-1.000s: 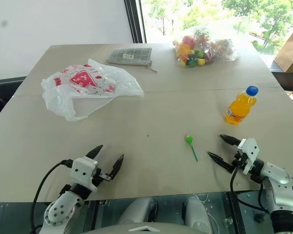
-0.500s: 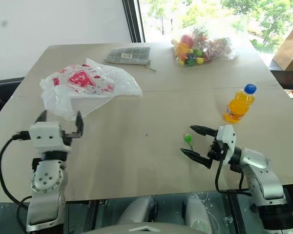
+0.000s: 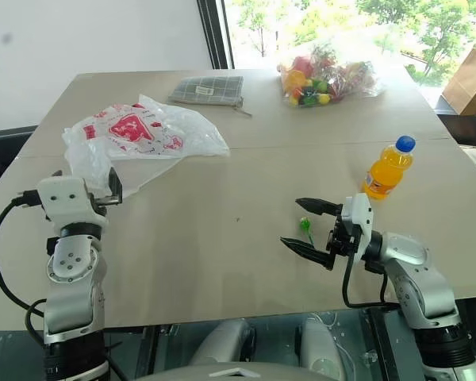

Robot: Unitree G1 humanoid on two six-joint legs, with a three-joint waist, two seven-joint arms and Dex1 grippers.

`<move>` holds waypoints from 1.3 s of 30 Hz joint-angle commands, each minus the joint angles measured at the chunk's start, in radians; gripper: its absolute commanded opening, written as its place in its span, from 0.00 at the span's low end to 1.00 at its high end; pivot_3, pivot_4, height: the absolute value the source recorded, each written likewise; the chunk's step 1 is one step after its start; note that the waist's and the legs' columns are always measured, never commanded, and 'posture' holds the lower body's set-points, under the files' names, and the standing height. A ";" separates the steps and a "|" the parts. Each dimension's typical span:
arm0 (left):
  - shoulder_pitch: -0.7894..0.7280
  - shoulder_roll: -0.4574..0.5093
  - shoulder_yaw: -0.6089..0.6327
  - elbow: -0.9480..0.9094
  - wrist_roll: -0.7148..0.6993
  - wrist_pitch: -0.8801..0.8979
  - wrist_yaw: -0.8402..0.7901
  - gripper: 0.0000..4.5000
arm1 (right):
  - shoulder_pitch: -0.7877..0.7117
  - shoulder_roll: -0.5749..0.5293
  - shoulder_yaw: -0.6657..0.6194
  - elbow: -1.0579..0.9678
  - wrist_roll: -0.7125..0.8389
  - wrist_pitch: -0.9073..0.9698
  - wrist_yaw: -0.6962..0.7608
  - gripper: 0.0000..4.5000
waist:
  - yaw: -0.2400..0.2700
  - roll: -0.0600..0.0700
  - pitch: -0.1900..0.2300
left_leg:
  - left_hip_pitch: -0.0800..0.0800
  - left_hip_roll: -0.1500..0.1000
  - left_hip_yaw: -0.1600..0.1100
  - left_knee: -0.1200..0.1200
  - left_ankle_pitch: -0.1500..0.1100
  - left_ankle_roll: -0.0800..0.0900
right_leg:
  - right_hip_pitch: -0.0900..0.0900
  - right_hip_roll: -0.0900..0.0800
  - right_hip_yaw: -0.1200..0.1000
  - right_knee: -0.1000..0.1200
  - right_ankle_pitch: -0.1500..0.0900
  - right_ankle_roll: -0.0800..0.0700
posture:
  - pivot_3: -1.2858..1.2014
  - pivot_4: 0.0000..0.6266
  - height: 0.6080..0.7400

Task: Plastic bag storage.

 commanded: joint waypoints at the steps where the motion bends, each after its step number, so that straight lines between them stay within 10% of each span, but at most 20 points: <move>1: 0.009 0.004 -0.016 0.009 -0.027 0.036 -0.041 0.99 | -0.020 0.000 -0.019 -0.008 0.007 -0.014 0.001 1.00 | 0.001 0.000 0.000 | 0.000 0.000 0.000 0.000 0.000 0.000 | 0.000 0.000 0.000 0.000 0.000 0.000 | 0.52 0.24 1.00; 16: 0.017 -0.084 -0.019 0.014 -0.096 0.082 -0.026 0.99 | -0.007 0.000 -0.019 0.032 -0.017 -0.049 0.010 1.00 | 0.002 -0.001 0.001 | -0.001 0.000 0.000 0.001 0.000 0.000 | 0.000 0.000 0.000 0.000 0.000 0.000 | 0.52 0.24 1.00; 27: 0.000 -0.075 -0.024 0.024 -0.100 0.047 -0.039 0.01 | 0.021 -0.003 -0.036 0.053 -0.040 -0.072 -0.010 1.00 | 0.002 -0.001 0.001 | -0.001 0.000 0.000 0.001 0.000 0.000 | 0.000 0.000 0.000 0.000 0.000 0.000 | 0.52 0.24 1.00; 39: 0.064 -0.071 -0.104 -0.036 -0.106 -0.050 -0.118 0.01 | 0.058 -0.111 -0.035 0.081 -0.167 0.126 -0.140 1.00 | 0.003 -0.001 0.001 | -0.002 0.000 0.000 0.001 0.000 0.000 | 0.000 -0.001 0.000 0.000 0.000 0.000 | 0.52 0.24 1.00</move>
